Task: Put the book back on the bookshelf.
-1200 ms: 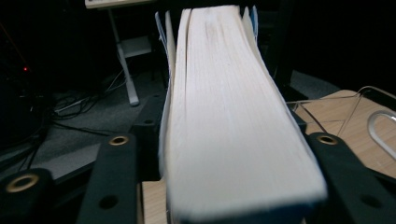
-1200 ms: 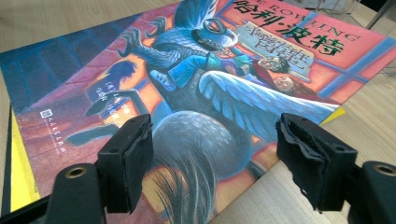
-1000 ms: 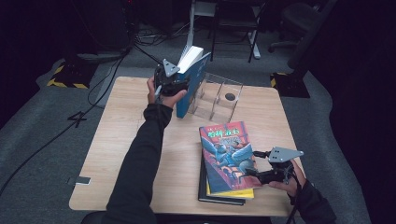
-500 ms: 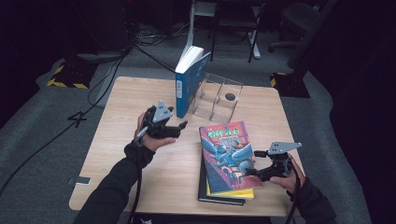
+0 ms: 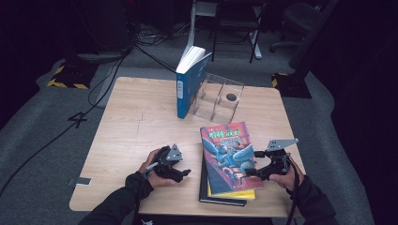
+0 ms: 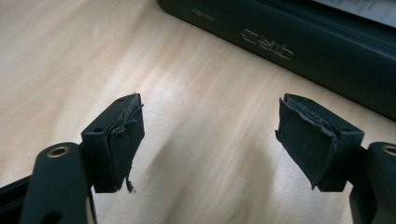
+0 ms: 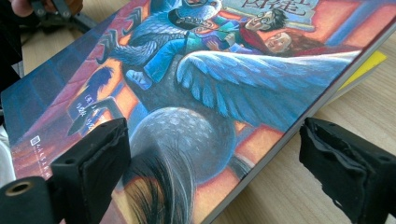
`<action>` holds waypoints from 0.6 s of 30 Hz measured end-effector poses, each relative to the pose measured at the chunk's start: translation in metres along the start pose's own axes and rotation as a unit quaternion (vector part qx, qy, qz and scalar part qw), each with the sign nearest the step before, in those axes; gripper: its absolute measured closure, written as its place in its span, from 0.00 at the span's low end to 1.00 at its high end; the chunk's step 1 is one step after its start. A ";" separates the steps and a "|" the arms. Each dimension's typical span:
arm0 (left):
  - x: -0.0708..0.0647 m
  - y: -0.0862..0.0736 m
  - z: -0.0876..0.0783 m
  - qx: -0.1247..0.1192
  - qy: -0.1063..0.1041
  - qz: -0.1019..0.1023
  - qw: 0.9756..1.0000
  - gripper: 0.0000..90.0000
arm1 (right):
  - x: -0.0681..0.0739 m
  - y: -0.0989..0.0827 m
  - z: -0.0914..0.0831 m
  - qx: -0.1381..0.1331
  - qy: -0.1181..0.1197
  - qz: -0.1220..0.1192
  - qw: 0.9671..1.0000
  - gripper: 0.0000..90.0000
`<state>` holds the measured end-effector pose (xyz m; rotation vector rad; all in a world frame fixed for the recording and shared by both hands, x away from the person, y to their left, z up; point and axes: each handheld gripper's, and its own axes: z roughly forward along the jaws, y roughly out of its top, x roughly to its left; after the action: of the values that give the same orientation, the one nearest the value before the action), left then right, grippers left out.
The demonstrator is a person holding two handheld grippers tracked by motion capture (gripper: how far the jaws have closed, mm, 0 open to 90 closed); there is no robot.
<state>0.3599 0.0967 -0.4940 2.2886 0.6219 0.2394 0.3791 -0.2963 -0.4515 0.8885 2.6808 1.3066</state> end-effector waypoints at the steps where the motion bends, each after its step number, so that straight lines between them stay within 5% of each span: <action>1: -0.001 0.000 0.001 0.004 -0.003 0.006 1.000 0.26 | 0.001 0.000 0.000 -0.001 -0.003 -0.003 1.000 0.10; 18: -0.003 -0.003 0.012 0.008 -0.014 0.012 1.000 0.20 | 0.010 0.007 -0.005 0.007 -0.030 -0.042 0.999 0.12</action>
<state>0.3607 0.0899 -0.5041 2.3121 0.5857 0.2145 0.3727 -0.2911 -0.4408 0.7939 2.6535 1.2256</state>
